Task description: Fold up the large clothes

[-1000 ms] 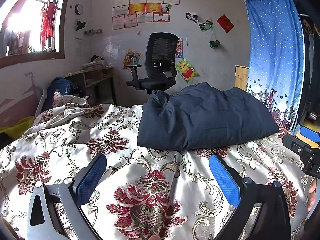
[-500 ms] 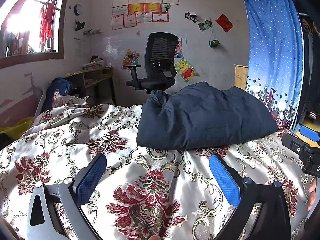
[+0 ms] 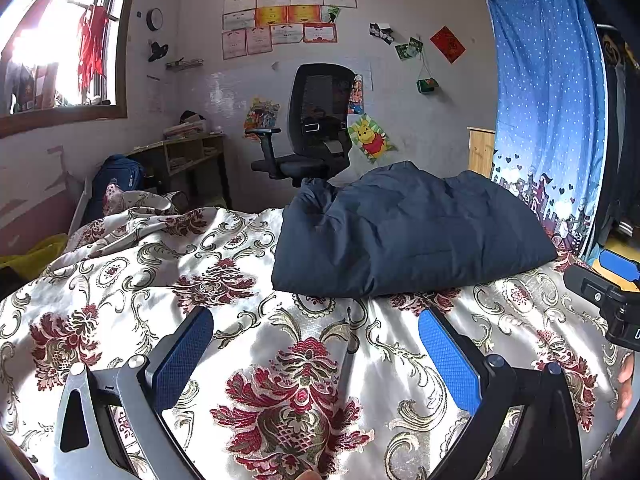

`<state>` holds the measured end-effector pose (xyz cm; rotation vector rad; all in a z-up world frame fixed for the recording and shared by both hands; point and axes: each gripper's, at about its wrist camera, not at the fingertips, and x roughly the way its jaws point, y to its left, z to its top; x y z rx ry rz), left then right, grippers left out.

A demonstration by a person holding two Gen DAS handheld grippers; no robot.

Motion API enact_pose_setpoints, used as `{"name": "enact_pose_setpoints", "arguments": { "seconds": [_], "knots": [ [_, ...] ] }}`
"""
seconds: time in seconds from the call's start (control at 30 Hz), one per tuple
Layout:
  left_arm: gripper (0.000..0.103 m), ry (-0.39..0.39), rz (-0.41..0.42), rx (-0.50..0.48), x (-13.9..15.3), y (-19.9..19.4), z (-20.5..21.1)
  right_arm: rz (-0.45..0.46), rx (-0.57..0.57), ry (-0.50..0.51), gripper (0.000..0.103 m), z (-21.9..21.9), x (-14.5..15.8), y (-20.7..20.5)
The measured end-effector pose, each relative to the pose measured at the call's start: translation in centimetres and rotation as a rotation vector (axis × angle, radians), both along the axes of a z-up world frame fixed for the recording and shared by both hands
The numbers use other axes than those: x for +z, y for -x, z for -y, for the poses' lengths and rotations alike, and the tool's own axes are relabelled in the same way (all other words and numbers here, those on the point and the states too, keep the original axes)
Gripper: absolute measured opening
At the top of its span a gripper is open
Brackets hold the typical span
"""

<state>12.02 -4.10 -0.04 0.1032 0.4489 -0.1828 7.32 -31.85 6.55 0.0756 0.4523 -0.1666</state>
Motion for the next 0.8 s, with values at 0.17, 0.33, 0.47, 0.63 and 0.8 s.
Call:
{"name": "enact_pose_setpoints", "arguments": {
  "seconds": [0.17, 0.33, 0.47, 0.63, 0.8],
  "knots": [
    [0.103, 0.000, 0.000, 0.000, -0.01, 0.00, 0.01, -0.002, -0.001, -0.002, 0.102, -0.08, -0.07, -0.01],
    [0.103, 0.000, 0.000, 0.000, -0.01, 0.01, 0.03, -0.003, -0.002, -0.002, 0.102, -0.03, -0.05, 0.01],
    [0.103, -0.001, 0.001, -0.001, 0.00, 0.02, 0.03, -0.003, -0.002, -0.003, 0.102, -0.08, -0.14, 0.06],
    [0.103, 0.000, 0.001, 0.000, 0.00, 0.01, 0.12, -0.003, -0.002, -0.003, 0.102, 0.02, -0.10, 0.01],
    [0.103, -0.001, 0.000, 0.000, 0.00, 0.02, 0.14, -0.006, -0.009, -0.006, 0.102, -0.19, -0.28, 0.10]
  ]
}}
